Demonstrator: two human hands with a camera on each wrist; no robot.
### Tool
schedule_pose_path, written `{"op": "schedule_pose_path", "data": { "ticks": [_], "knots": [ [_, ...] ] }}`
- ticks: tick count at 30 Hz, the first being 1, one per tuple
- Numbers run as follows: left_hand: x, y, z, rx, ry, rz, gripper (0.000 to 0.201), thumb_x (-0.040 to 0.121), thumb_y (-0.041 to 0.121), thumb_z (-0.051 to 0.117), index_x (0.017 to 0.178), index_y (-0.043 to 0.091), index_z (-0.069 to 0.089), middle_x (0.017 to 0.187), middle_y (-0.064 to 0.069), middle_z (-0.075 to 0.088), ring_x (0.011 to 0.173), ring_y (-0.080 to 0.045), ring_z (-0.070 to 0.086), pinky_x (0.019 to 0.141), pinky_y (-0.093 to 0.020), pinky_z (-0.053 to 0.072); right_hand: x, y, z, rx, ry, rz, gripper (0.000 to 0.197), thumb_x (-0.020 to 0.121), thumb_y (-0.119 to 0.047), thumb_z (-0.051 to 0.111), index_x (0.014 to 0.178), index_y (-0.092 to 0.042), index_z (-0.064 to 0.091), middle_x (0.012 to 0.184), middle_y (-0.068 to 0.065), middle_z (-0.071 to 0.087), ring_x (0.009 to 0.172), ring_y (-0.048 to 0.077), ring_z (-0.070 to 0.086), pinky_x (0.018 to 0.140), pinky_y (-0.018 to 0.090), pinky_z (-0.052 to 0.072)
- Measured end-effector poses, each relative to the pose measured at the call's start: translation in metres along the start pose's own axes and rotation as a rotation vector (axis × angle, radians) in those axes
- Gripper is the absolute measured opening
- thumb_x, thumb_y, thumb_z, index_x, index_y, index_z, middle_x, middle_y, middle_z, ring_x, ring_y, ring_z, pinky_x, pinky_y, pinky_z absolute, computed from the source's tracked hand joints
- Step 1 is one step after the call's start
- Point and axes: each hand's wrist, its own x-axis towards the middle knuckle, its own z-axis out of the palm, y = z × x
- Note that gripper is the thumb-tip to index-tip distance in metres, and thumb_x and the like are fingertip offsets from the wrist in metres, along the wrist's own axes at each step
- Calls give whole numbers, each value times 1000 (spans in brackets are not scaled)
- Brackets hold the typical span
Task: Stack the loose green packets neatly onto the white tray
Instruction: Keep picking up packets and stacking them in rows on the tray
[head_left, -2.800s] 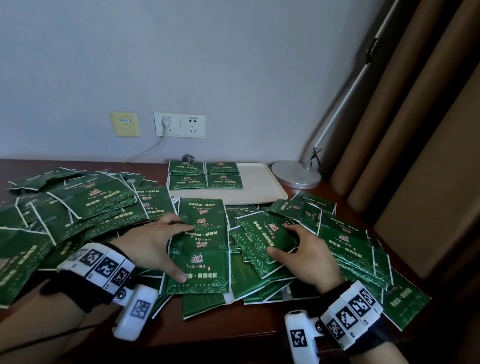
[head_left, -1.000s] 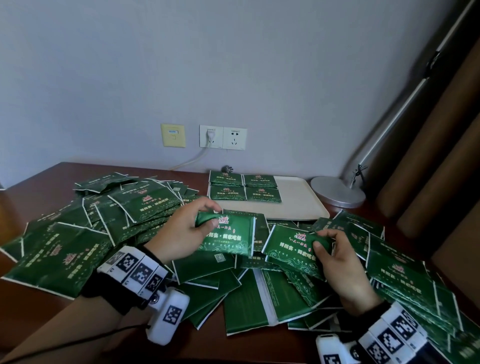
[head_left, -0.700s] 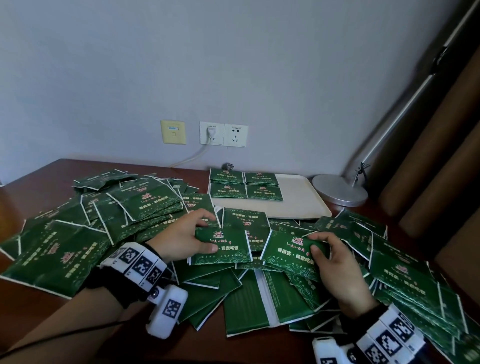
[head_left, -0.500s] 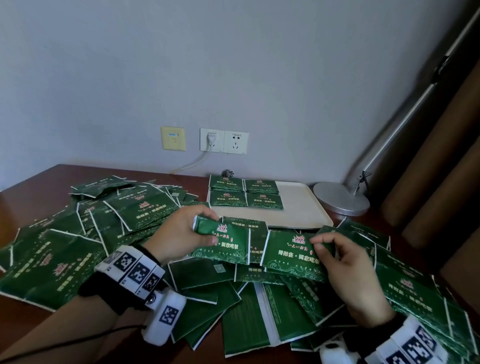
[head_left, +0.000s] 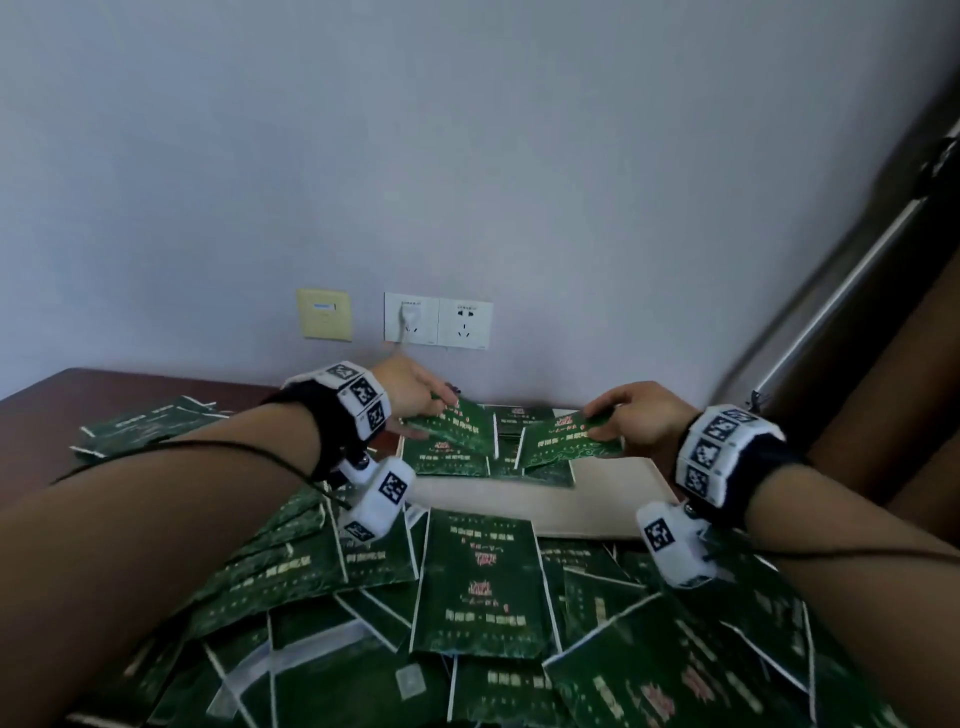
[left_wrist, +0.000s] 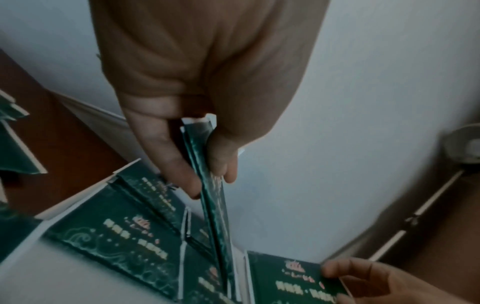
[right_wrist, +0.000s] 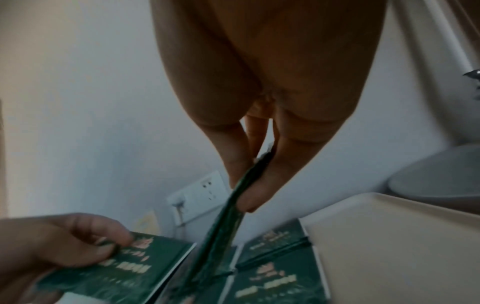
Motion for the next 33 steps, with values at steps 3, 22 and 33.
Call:
{"op": "schedule_pose_path", "data": {
  "ticks": [3, 22, 33],
  "knots": [
    [30, -13, 10, 223, -59, -4, 23, 93, -1, 61, 110, 8, 73, 115, -9, 69, 94, -19, 64, 90, -40, 58, 39, 12, 12, -63, -8, 65, 28, 82, 23, 59, 74, -2, 69, 93, 21, 68, 85, 34, 66, 66, 38, 60],
    [58, -38, 48, 1174, -102, 110, 46, 77, 40, 73, 111, 13, 59, 110, -10, 53, 84, -25, 55, 71, -32, 46, 65, 29, 57, -966, -93, -12, 55, 66, -37, 88, 109, -10, 70, 108, 7, 71, 96, 21, 66, 79, 30, 55],
    [25, -9, 23, 1143, -66, 80, 39, 88, 43, 69, 66, 15, 51, 67, 1, 53, 54, -11, 45, 40, -15, 39, 31, 7, 32, -901, -34, -88, 44, 70, -39, 84, 106, -19, 70, 105, -2, 67, 94, 19, 61, 84, 32, 52]
  ]
}}
